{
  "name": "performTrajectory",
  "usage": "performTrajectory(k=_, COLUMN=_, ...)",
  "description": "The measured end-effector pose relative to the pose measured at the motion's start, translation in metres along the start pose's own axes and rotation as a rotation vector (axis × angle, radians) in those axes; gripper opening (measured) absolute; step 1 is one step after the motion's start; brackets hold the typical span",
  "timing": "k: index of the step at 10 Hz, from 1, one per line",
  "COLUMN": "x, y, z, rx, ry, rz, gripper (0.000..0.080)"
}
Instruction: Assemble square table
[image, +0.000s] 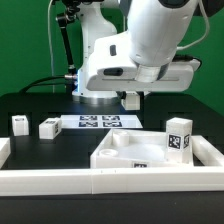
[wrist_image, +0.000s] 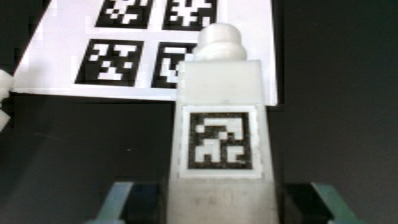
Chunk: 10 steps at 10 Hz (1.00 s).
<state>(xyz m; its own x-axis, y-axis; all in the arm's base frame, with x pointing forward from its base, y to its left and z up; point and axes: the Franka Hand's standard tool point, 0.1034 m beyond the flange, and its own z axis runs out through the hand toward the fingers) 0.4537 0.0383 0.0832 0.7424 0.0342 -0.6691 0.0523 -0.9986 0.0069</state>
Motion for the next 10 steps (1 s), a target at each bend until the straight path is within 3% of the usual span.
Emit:
performTrajectory(k=1, x=-0.003, y=0.002, z=-0.004, rx=0.006, ry=0.055, rz=-0.020, gripper=0.0291)
performTrajectory(k=3, x=-0.007, y=0.020, z=-0.037, rx=0.022, ry=0.197, rz=-0.064, gripper=0.0292)
performTrajectory(k=6, x=-0.003, y=0.032, z=-0.070, rx=0.022, ry=0.395, rz=-0.074, gripper=0.0292)
performTrajectory(k=10, x=0.003, y=0.039, z=-0.073, rx=0.002, ry=0.675, rz=-0.061, gripper=0.0292)
